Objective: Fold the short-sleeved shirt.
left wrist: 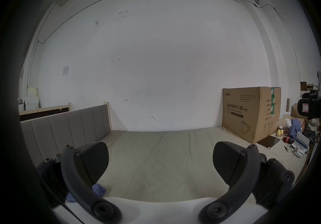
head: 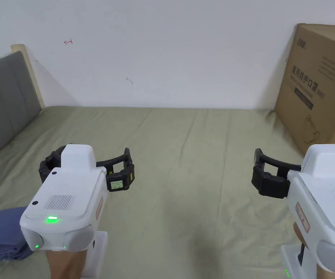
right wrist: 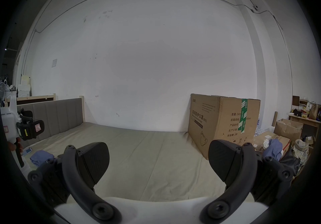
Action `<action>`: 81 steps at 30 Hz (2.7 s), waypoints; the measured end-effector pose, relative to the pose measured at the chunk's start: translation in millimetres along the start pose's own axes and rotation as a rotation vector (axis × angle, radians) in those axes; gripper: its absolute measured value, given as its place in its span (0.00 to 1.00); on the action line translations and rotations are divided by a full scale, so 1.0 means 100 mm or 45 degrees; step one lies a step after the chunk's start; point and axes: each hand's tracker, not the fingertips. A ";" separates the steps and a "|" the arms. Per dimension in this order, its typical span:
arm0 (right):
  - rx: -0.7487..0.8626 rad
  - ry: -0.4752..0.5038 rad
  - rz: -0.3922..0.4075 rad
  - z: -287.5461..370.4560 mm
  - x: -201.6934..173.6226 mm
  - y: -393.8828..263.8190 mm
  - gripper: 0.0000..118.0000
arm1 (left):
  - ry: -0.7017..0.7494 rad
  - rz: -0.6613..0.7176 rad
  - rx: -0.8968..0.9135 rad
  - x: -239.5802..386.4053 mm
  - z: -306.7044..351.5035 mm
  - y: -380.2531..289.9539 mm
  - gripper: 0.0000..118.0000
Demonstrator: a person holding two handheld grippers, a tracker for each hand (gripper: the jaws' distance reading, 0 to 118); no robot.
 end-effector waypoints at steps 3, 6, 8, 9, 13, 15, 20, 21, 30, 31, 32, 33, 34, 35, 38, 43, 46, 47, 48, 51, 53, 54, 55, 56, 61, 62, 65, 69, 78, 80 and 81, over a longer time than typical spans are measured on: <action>0.009 -0.003 0.005 0.01 0.00 0.01 0.97 | 0.001 0.008 0.005 -0.01 0.00 0.01 1.00; 0.013 0.003 -0.006 0.01 0.01 0.02 0.97 | -0.002 0.012 0.005 -0.01 0.01 0.02 1.00; 0.011 0.001 -0.002 0.01 -0.01 0.01 0.97 | 0.004 0.013 0.008 -0.01 0.01 0.02 1.00; 0.011 0.001 -0.001 0.01 -0.01 0.01 0.97 | 0.005 0.015 0.008 -0.01 0.01 0.02 1.00; 0.022 0.042 0.007 0.04 -0.06 0.02 0.99 | 0.003 0.018 0.016 -0.02 0.02 0.03 1.00; 0.025 0.074 -0.014 0.04 -0.08 0.02 1.00 | 0.006 0.013 0.017 -0.02 0.02 0.03 1.00; 0.022 0.071 -0.027 0.03 -0.01 -0.01 1.00 | 0.009 0.014 0.021 -0.02 0.03 0.03 1.00; 0.023 0.075 -0.029 0.02 0.01 -0.01 1.00 | 0.009 0.015 0.021 -0.02 0.03 0.03 1.00; 0.039 0.061 -0.005 0.07 -0.06 0.04 1.00 | 0.010 0.016 0.029 -0.02 0.05 0.04 1.00; 0.040 0.057 0.000 0.06 -0.07 0.04 1.00 | 0.010 0.016 0.031 -0.02 0.05 0.04 1.00; 0.043 0.055 0.000 0.07 -0.07 0.04 1.00 | 0.014 0.016 0.031 -0.01 0.05 0.04 1.00; 0.045 0.054 0.001 0.07 -0.07 0.04 1.00 | 0.019 0.018 0.029 -0.01 0.05 0.05 1.00; 0.046 0.052 0.003 0.07 -0.07 0.04 1.00 | 0.013 0.017 0.029 -0.02 0.05 0.05 1.00; 0.046 0.051 0.003 0.07 -0.07 0.04 1.00 | 0.007 0.015 0.027 -0.02 0.05 0.05 1.00; 0.042 0.052 0.004 0.06 -0.08 0.04 1.00 | 0.014 0.011 0.029 -0.01 0.05 0.05 1.00; 0.038 0.044 0.021 0.05 -0.09 0.04 1.00 | 0.008 0.006 0.028 0.00 0.05 0.04 1.00; 0.040 0.046 0.015 0.05 -0.09 0.04 1.00 | 0.011 0.005 0.026 0.00 0.05 0.04 1.00; 0.039 0.047 0.015 0.05 -0.09 0.04 1.00 | 0.011 0.007 0.024 0.00 0.05 0.04 1.00; 0.041 0.046 0.015 0.05 -0.09 0.04 1.00 | 0.011 0.009 0.023 0.00 0.05 0.03 1.00; 0.043 0.039 0.020 0.05 -0.09 0.04 1.00 | 0.014 0.008 0.021 -0.01 0.05 0.03 1.00; 0.039 0.035 0.020 0.05 -0.10 0.03 1.00 | 0.012 0.007 0.020 -0.02 0.05 0.03 1.00; 0.035 0.026 0.016 0.05 -0.10 0.04 1.00 | 0.013 0.006 0.019 -0.02 0.05 0.03 1.00; 0.028 0.019 0.007 0.05 -0.10 0.04 1.00 | 0.014 0.007 0.018 -0.02 0.05 0.03 1.00; 0.022 0.020 0.001 0.05 -0.10 0.05 1.00 | 0.015 0.008 0.020 -0.02 0.05 0.03 1.00; -0.049 -0.049 -0.045 0.00 -0.12 0.08 1.00 | 0.013 0.018 0.027 -0.03 0.05 0.04 1.00; -0.075 -0.074 -0.085 -0.01 -0.12 0.09 1.00 | 0.012 0.016 0.026 -0.04 0.05 0.04 1.00; -0.252 -0.158 -0.262 -0.07 -0.07 0.15 0.99 | 0.014 0.019 0.027 -0.05 0.05 0.05 1.00; -0.624 -0.268 -0.445 -0.21 0.01 0.26 0.99 | 0.013 0.034 0.030 -0.07 0.06 0.06 1.00; -0.706 -0.238 -0.344 -0.29 0.04 0.25 0.99 | 0.024 0.048 0.023 -0.11 0.04 0.03 1.00; -0.689 -0.193 -0.324 -0.28 0.05 0.22 0.98 | 0.025 0.052 0.023 -0.11 0.04 0.03 1.00; -0.693 -0.192 -0.335 -0.29 0.06 0.21 0.98 | 0.025 0.053 0.024 -0.11 0.04 0.03 1.00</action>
